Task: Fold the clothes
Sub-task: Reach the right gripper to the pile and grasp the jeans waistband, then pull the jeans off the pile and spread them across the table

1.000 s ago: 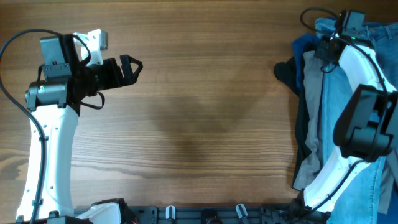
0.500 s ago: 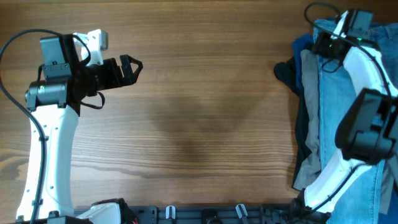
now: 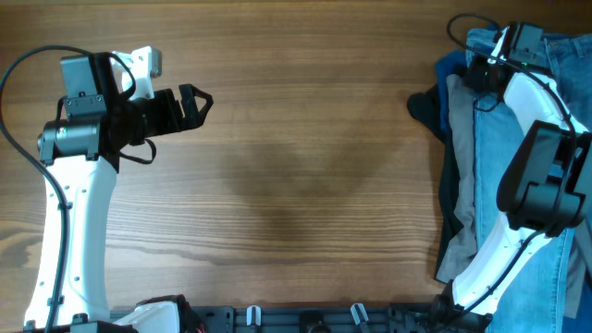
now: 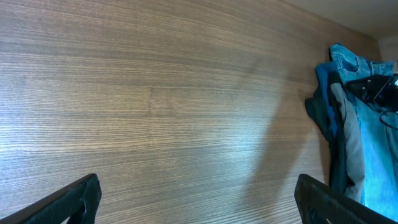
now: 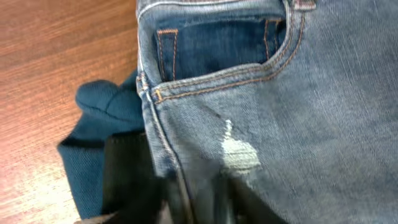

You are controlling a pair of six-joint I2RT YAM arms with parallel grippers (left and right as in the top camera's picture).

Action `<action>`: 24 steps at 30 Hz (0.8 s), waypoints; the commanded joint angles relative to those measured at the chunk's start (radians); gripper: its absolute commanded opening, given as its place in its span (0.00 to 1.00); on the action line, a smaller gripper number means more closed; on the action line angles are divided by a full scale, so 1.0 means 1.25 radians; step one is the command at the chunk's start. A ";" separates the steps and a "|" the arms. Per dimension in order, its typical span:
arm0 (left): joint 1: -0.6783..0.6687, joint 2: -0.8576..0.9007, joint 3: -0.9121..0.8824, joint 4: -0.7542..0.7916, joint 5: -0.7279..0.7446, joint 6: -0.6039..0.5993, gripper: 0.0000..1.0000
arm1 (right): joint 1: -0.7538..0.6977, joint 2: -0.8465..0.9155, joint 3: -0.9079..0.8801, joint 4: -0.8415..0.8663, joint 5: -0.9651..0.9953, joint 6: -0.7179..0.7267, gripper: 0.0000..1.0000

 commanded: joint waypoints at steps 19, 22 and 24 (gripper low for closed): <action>-0.002 -0.316 0.121 -0.060 -0.221 0.001 1.00 | 0.150 -0.441 0.022 -0.069 -0.352 0.021 0.04; -0.002 -0.381 0.122 -0.064 -0.294 -0.024 1.00 | 0.345 -0.469 0.023 -0.065 -0.351 0.021 0.04; -0.002 -0.421 0.122 -0.069 -0.361 -0.039 1.00 | 0.564 -0.442 0.023 -0.070 -0.351 0.020 0.04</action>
